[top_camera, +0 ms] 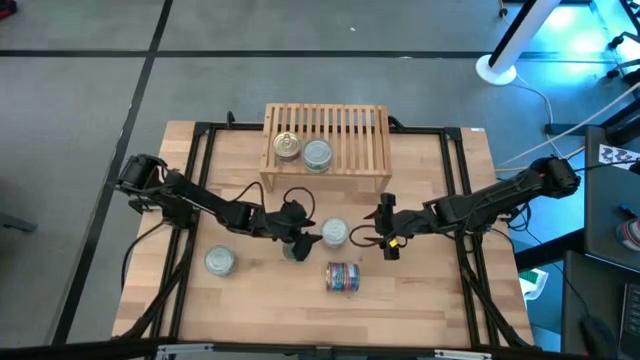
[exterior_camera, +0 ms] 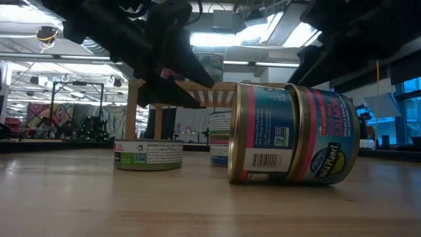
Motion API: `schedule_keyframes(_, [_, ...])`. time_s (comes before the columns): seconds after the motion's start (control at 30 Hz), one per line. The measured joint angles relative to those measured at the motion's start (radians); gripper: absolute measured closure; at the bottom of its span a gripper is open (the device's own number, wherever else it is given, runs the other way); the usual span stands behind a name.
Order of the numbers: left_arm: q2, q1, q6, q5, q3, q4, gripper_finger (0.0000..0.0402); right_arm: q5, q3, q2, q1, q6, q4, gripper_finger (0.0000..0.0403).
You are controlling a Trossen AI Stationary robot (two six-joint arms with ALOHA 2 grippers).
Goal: Stack canned seafood by type on shelf
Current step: Put the green tuna can on the shelf
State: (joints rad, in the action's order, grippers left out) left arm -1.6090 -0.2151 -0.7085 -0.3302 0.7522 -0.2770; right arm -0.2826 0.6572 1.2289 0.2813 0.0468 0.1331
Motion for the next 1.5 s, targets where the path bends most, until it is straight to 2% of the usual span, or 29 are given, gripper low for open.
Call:
schedule_keyframes(0.07, [-0.010, 0.005, -0.041, 0.000, 0.000, -0.013, 0.0137, -0.017, -0.036, 0.000, 0.000, 0.000, -0.068, 0.0132])
schedule_keyframes(0.17, [-0.022, 0.020, -0.186, -0.005, 0.000, -0.020, 0.0137, -0.032, -0.074, 0.000, 0.000, 0.000, -0.135, 0.0132])
schedule_keyframes(0.4, [-0.084, 0.039, -0.441, 0.017, 0.000, -0.059, 0.0137, -0.073, -0.092, 0.035, 0.000, -0.002, -0.193, 0.0132])
schedule_keyframes(0.83, [-0.107, 0.054, -0.595, 0.032, 0.000, -0.081, 0.0137, -0.073, -0.091, 0.176, 0.000, -0.038, -0.313, 0.0132])
schedule_keyframes(0.97, [-0.107, 0.065, -0.618, 0.035, 0.000, -0.080, 0.0151, -0.073, -0.091, 0.182, 0.000, -0.032, -0.319, 0.0132])
schedule_keyframes(1.2, [-0.107, 0.068, -0.651, 0.062, 0.000, -0.080, 0.0209, -0.064, -0.091, 0.182, 0.000, 0.166, -0.313, 0.0132])
schedule_keyframes(1.37, [-0.107, 0.068, -0.654, 0.070, 0.000, -0.079, 0.0234, -0.063, -0.091, 0.182, -0.004, 0.376, -0.314, 0.0132])
schedule_keyframes(1.5, [-0.107, 0.068, -0.654, 0.070, 0.000, -0.079, 0.0243, 0.045, -0.091, 0.182, -0.047, 0.520, -0.305, 0.0132])
